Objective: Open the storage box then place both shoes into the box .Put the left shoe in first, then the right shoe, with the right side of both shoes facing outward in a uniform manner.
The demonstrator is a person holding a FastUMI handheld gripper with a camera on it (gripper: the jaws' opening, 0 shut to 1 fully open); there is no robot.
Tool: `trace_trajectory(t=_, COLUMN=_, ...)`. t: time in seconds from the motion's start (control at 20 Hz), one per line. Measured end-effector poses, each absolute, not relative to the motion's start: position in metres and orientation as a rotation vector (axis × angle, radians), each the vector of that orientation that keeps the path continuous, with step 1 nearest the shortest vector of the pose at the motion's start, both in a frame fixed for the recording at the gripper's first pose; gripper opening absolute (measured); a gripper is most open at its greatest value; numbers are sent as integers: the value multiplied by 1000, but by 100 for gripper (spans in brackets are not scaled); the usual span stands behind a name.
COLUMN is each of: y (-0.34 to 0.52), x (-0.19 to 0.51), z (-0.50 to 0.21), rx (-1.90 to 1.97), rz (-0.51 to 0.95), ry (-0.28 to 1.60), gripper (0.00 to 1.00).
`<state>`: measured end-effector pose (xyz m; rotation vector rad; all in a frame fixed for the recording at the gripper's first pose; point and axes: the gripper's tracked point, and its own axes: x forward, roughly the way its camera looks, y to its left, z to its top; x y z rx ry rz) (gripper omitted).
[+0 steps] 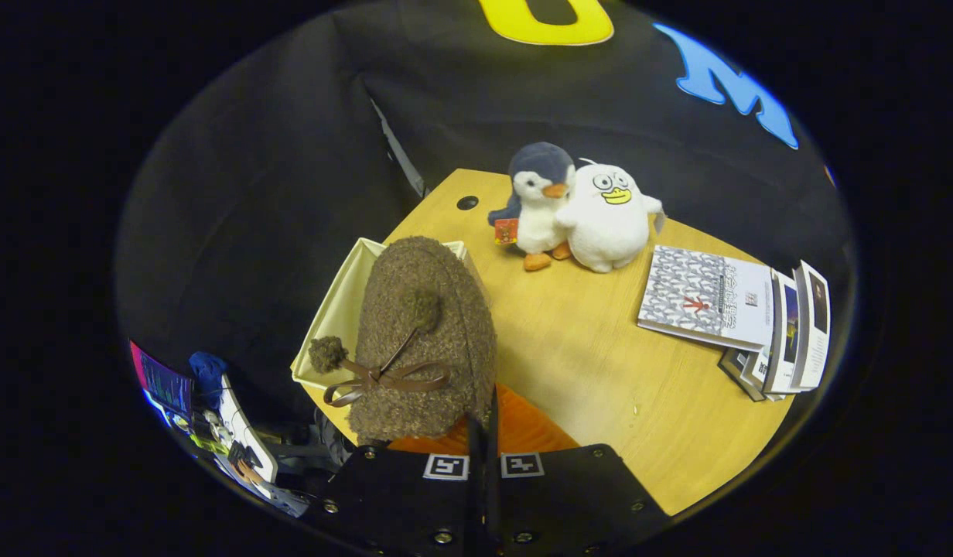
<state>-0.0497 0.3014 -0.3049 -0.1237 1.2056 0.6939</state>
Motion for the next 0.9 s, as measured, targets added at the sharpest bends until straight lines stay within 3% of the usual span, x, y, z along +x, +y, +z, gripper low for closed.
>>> trace_trajectory(t=0.9, y=399, x=-48, z=-322, rx=-266, rz=775, ry=1180, gripper=1)
